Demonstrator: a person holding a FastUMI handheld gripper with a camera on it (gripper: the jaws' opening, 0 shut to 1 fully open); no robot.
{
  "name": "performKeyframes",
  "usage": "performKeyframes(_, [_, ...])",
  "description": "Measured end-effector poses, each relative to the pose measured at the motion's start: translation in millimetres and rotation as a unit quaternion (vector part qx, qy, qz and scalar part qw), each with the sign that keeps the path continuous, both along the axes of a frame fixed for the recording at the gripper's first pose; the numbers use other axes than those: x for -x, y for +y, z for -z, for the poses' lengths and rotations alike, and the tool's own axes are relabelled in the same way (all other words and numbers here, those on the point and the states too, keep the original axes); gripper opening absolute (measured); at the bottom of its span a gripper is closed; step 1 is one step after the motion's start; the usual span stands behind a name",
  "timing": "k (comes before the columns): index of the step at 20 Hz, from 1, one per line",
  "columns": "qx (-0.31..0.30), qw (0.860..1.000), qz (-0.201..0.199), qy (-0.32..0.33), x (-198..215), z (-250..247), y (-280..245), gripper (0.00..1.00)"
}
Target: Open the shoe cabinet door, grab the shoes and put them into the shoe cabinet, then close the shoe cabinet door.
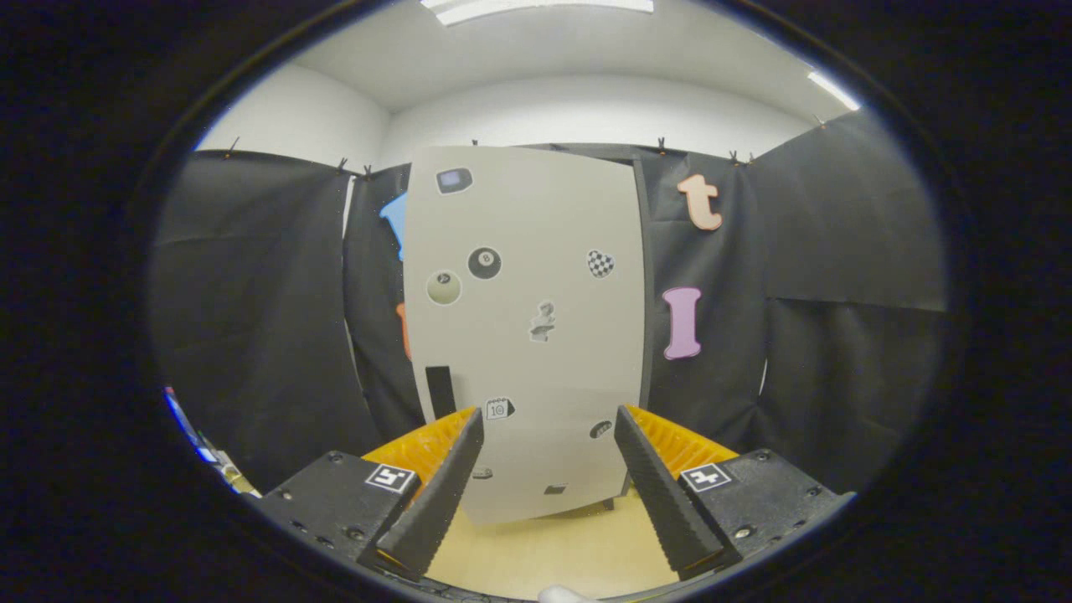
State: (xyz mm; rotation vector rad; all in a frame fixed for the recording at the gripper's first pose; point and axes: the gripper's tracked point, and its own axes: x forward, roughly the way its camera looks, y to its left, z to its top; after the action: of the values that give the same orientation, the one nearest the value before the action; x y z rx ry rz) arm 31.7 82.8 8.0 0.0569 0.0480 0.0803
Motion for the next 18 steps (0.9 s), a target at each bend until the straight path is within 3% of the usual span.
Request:
performKeyframes(10, [0.003,1.0,0.012,-0.012,26.5,-9.7,-13.1,1.0])
performKeyframes(18, [0.005,1.0,-0.001,-0.01,30.3,-8.7,-6.1,1.0])
